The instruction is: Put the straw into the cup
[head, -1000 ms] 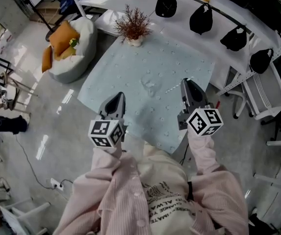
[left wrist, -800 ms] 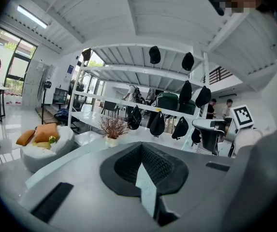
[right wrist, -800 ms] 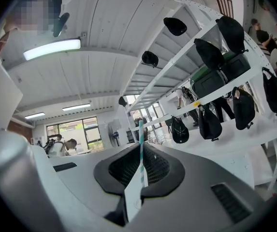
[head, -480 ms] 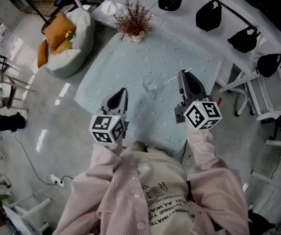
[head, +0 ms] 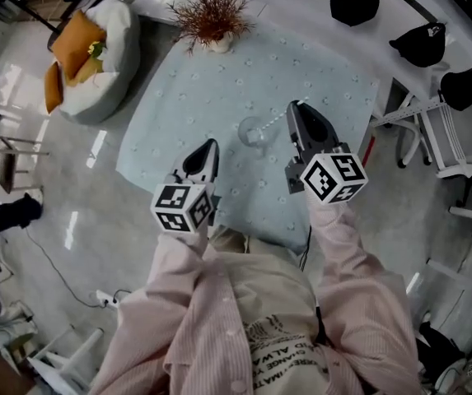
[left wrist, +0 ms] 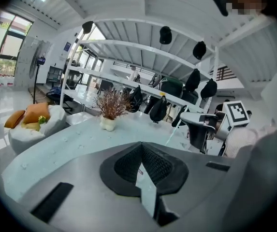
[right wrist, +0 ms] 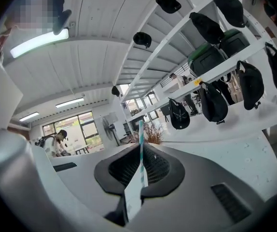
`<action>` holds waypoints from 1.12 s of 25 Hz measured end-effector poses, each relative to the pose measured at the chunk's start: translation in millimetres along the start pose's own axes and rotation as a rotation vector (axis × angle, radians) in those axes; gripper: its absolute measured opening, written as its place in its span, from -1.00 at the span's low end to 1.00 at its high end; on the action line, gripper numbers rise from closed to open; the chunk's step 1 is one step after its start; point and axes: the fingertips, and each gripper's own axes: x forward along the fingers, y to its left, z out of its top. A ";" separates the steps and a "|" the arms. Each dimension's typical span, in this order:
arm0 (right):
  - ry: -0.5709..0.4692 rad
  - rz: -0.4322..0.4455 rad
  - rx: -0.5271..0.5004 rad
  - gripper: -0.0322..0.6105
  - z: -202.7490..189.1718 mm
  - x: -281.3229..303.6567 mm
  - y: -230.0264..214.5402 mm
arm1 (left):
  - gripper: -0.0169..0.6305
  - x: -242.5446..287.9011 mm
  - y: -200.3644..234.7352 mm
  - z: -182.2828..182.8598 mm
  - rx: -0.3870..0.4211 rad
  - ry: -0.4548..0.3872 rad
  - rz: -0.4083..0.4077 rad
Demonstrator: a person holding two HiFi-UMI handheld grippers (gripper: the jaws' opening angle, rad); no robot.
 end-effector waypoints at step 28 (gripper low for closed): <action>0.192 -0.017 0.065 -0.86 -111.0 44.0 -21.9 | -0.95 44.9 18.8 -78.3 -0.142 0.156 -0.043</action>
